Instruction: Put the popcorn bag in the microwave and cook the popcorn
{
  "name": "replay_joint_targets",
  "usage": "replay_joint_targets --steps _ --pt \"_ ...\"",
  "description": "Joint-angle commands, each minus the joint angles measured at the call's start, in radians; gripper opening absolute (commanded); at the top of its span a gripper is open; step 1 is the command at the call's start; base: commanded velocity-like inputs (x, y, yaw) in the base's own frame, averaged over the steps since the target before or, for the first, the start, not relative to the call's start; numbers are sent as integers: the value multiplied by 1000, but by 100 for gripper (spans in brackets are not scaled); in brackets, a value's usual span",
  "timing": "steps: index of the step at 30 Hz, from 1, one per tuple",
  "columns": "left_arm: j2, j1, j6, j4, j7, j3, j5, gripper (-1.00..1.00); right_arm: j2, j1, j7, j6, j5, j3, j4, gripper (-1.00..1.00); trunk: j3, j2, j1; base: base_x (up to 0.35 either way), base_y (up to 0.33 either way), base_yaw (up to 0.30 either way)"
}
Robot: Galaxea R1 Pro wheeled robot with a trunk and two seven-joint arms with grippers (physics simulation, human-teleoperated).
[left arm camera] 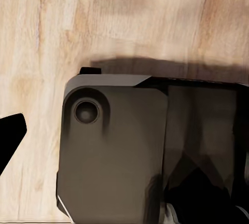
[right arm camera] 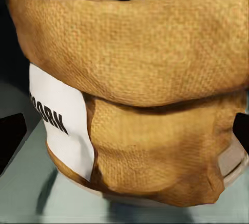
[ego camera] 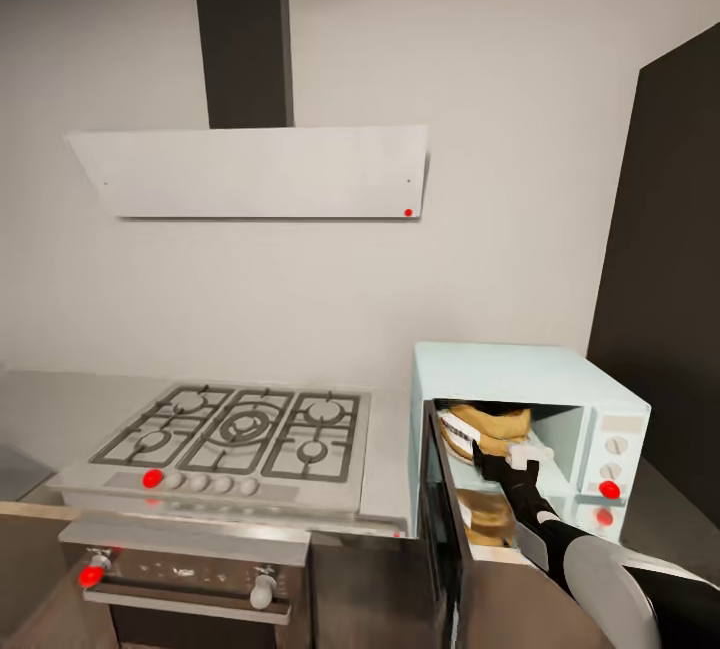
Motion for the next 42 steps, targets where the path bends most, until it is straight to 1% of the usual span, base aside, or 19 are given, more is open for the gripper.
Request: replay_joint_targets --steps 1,23,26,28,30,32,34,35,36,37,38,40,41,42 --pt "-1 0 0 0 2 7 1 100 -1 -1 8 -6 0 -9 4 100 0 -1 0 -331 0 0" --pt "-1 0 0 0 1 7 1 100 -1 -1 8 -5 -1 -9 4 100 0 -1 0 -339 0 0" --pt "-1 0 1 0 1 7 1 100 -7 3 6 0 -1 -10 6 100 0 -1 0 -339 0 0" --pt "-1 0 2 0 2 8 1 100 -9 30 5 6 -1 -10 6 100 0 -1 0 -334 0 0" --pt "-1 0 2 0 2 9 1 100 -19 102 3 14 -1 -9 7 100 0 -1 0 -329 0 0" --pt "-1 0 2 0 3 9 1 100 -22 175 3 38 -1 -7 7 100 0 -1 0 -329 0 0" --pt "-1 0 2 0 2 9 1 100 -23 272 -1 86 -1 -7 7 100 0 -1 0 -330 0 0" --pt "0 0 2 0 2 10 1 100 -23 301 -1 106 -1 -7 7 100 0 -1 0 -330 0 0" --pt "1 0 2 0 2 10 1 100 -23 342 -3 143 -1 -7 7 100 0 -1 0 -328 0 0" --pt "2 0 2 0 3 10 1 100 -22 366 -3 174 0 -7 8 100 0 -1 0 -317 0 0" --pt "2 0 1 0 2 10 1 100 -18 410 -3 244 0 -7 8 100 0 -1 0 -224 0 0" --pt "3 0 1 -1 2 10 1 100 -16 436 -3 310 0 -7 9 100 0 -1 0 -122 0 0" --pt "4 0 1 -4 2 10 1 100 -15 455 -3 378 0 -7 9 100 0 -1 0 -39 0 0" --pt "6 0 1 -6 2 10 1 100 -15 470 -3 413 1 -7 9 100 0 -1 0 -25 0 0"
